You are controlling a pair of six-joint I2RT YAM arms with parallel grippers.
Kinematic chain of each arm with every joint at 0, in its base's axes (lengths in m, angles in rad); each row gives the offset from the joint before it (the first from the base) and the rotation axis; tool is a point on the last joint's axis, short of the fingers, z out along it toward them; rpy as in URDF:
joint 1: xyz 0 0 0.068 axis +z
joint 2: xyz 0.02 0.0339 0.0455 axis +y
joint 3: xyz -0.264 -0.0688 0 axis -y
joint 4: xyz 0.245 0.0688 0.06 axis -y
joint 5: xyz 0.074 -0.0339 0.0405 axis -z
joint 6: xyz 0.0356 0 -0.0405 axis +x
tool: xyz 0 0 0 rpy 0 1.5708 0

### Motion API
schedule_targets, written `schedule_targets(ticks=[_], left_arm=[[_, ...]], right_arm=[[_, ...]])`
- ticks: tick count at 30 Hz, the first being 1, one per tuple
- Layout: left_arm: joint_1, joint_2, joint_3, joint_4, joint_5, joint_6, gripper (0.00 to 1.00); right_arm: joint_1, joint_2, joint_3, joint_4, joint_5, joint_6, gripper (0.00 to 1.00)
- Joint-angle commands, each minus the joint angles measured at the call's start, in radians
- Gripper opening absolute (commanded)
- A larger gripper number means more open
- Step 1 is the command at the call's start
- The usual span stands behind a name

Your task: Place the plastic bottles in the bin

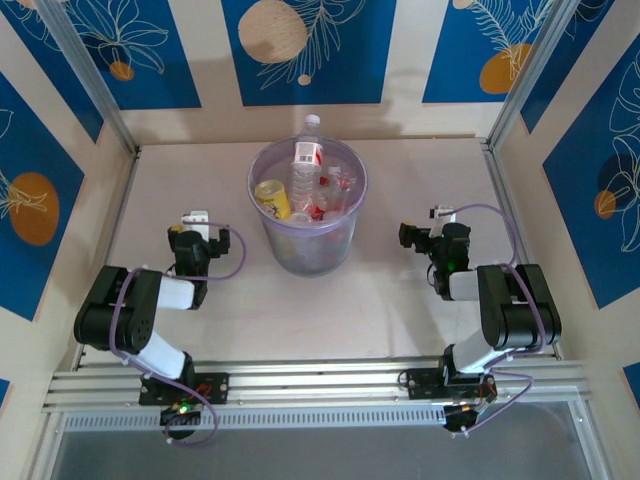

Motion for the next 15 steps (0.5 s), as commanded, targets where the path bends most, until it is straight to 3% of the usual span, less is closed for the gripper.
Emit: schedule_targets(ticks=[1,15], left_arm=[[0.012,0.007,-0.011,0.033,0.015,0.003,1.00],[0.013,0.007,-0.011,0.034,0.015,0.003,1.00]], right_arm=[[0.013,-0.006,0.019,0.008,0.011,-0.007,0.99],[0.003,-0.006,0.020,0.007,-0.004,-0.003,0.99]])
